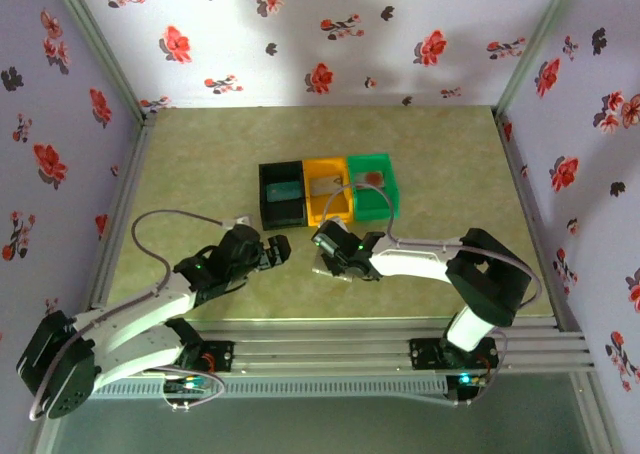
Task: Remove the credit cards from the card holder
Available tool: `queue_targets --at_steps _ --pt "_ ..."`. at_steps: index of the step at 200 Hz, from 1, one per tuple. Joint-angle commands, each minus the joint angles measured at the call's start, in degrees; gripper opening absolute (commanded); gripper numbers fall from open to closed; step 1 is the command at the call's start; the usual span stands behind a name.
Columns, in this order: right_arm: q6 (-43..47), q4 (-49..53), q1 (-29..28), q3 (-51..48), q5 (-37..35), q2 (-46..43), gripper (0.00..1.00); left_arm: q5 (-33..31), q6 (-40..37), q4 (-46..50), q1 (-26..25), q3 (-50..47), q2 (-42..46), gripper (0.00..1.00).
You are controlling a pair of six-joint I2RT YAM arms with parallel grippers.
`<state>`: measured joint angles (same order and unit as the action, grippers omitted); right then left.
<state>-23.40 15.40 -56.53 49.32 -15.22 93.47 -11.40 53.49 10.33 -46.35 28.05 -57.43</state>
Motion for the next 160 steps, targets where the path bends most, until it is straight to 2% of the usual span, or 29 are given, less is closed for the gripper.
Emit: queue_targets --at_steps 1,32,114,160 --pt "-1.72 0.82 -0.16 -0.27 -0.26 2.15 0.3 -0.54 1.34 -1.83 -1.41 -0.44 -1.66 1.0" --pt "-2.85 1.3 -0.16 -0.43 0.91 2.51 0.19 -0.55 1.6 -2.92 -3.0 0.32 -4.61 1.0" --pt "-6.02 1.26 -0.11 -1.42 4.97 -0.42 0.0 -0.03 2.38 -7.56 -7.68 3.15 -14.32 1.0" --pt "-8.29 0.74 -0.14 -1.85 8.42 -2.34 0.0 1.85 3.24 -11.64 -9.31 4.52 -19.12 1.0"
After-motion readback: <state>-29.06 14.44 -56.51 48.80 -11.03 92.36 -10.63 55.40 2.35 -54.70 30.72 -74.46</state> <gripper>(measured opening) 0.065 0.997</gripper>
